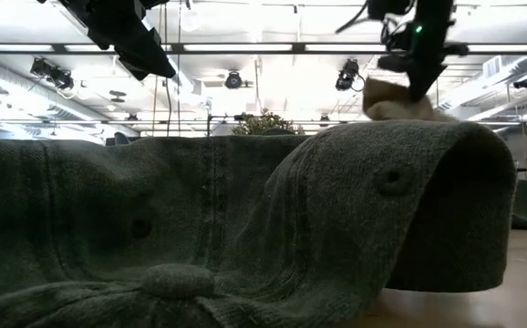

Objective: Pick & Place hat
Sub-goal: Put the bottom brown cap into the red bin, then put the brown cap into the red bin

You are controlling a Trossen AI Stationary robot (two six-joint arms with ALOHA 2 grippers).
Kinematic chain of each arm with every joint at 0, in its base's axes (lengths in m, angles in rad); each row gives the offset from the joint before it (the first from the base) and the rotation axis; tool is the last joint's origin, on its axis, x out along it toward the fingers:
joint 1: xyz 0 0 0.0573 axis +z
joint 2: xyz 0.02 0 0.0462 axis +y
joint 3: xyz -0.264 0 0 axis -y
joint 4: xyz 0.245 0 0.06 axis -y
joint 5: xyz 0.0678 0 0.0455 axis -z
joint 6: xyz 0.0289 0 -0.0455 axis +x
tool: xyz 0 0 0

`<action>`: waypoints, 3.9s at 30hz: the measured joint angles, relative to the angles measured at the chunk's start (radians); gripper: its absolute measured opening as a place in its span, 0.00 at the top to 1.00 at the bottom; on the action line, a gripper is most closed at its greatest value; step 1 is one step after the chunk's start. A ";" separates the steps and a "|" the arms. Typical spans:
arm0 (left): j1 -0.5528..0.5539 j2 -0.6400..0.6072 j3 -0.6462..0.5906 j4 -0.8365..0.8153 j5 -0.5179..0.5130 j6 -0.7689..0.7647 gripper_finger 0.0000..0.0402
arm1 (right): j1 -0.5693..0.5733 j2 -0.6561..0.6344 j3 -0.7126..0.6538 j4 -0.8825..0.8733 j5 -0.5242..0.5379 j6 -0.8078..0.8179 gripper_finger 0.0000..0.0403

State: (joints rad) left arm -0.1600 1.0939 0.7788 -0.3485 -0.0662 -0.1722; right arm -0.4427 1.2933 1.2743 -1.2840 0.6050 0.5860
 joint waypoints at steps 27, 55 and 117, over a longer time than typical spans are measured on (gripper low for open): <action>-0.001 0.000 0.000 -0.010 0.000 -0.050 0.69 | -0.229 0.172 -0.160 0.228 -0.152 -0.334 0.80; -0.096 0.001 0.001 -0.530 -0.024 -0.315 0.44 | 0.206 0.088 -0.133 0.605 -0.566 -0.542 0.69; -0.066 0.340 0.441 -0.268 -0.207 -0.238 0.99 | 0.615 0.401 -0.133 1.463 -0.406 -0.770 0.55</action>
State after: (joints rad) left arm -0.2262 1.4341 1.2201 -0.6161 -0.2731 -0.4106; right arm 0.1722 1.6941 1.1416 0.1793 0.1990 -0.1839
